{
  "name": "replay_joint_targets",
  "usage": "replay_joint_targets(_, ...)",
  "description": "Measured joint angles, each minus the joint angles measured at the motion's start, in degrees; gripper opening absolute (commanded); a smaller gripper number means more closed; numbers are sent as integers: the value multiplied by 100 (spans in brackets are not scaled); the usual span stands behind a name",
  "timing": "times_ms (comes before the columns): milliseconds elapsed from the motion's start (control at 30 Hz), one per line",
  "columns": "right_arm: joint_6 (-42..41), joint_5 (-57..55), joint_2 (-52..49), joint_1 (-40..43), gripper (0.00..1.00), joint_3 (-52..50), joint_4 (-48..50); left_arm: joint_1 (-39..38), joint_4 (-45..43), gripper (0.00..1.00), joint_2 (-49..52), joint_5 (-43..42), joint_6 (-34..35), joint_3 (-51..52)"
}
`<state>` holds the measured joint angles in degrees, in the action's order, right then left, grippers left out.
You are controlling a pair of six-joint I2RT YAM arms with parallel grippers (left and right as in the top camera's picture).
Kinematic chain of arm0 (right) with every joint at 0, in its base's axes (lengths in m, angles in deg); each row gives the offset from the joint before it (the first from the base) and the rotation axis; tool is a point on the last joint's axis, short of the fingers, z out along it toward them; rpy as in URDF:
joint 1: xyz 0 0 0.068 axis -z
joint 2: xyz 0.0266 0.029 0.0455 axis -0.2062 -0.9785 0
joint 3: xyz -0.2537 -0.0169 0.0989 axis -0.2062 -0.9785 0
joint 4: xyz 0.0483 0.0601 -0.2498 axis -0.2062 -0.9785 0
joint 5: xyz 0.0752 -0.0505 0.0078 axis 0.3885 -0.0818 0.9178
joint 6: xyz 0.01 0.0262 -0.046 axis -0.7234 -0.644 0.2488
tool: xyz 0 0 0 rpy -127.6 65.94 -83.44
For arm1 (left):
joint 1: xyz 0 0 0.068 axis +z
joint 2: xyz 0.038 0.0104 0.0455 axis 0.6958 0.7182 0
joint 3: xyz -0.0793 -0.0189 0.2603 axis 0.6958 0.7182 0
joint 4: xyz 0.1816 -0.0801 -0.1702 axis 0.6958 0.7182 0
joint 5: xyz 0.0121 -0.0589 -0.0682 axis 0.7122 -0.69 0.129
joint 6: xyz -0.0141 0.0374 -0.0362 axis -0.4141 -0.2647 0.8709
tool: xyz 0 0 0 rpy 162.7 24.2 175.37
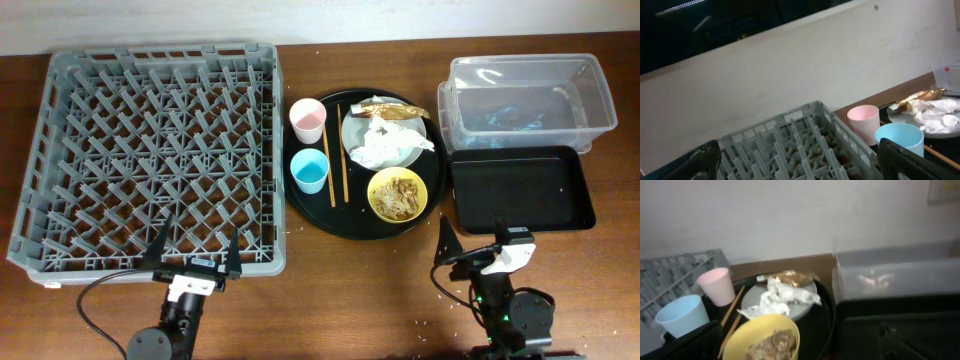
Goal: Sort waste into correct bins and load items into the dishwasher rack
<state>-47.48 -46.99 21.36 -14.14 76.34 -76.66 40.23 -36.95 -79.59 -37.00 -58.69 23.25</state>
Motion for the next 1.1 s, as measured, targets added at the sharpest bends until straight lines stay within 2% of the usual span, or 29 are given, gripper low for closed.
replay_joint_targets(233,535,151,-61,0,99,1056,-31,0,42,99,273,-15,85,-855)
replay_joint_targets(467,684,619,-1029,0,98,2549,-634,0,415,99,1631,-20,92,-2280)
replay_joint_targets(700,844,1231,-3119,-4,99,4701,-2188,0,2225,99,3727,-37,114,-4494)
replay_joint_targets(967,994,1394,-6144,-11,99,7825,-4784,0,4570,99,5923,-70,352,-6996)
replay_joint_targets(1100,1119,1274,-7584,-142,99,9132,-5626,0,5086,99,6789,-240,374,-7643)
